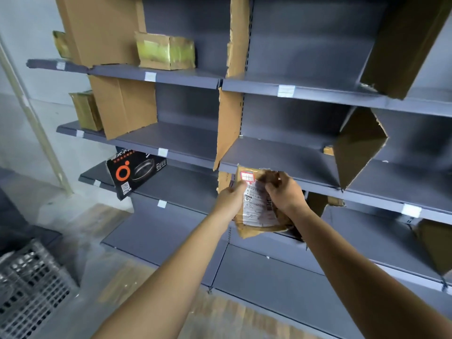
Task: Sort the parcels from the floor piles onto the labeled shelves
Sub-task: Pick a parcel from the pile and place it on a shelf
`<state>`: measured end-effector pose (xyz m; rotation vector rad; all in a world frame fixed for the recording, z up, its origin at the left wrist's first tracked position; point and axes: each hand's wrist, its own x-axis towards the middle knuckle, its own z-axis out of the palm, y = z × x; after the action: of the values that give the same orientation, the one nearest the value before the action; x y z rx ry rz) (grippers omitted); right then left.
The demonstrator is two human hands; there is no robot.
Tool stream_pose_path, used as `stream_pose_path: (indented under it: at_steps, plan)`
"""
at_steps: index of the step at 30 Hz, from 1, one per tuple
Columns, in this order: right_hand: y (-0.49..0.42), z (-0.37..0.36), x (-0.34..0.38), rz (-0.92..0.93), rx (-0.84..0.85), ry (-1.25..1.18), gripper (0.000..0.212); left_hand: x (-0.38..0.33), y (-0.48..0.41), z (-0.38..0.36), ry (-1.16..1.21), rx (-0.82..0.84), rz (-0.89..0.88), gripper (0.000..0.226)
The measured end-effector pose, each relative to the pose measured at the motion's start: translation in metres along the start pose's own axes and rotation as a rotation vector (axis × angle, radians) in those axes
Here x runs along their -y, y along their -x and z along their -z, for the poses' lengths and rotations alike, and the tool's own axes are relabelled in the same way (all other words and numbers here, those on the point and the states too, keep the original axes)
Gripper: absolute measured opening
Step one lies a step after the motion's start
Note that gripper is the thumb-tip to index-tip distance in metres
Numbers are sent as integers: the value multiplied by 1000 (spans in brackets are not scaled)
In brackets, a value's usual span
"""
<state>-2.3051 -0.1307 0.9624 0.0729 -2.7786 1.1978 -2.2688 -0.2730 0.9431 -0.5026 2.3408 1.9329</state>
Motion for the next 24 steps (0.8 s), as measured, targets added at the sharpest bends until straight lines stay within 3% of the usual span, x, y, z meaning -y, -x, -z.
stream_pose_path:
  at_steps: [3,6,13,20,24]
  plan:
    - [6,1,-7,-45,-5,37,32,5,5,-4,-78,46,-4,30]
    - [16,1,-16,-105,-9,57,31,10,12,-11,-108,91,-25,43]
    - [40,16,-41,-196,-37,68,33,24,21,-35,-100,164,-51,24]
    - [77,41,-77,-228,-58,1,31,36,47,-78,-94,152,-50,24]
    - [108,65,-108,-259,-78,-28,32,42,79,-111,-82,152,-39,50]
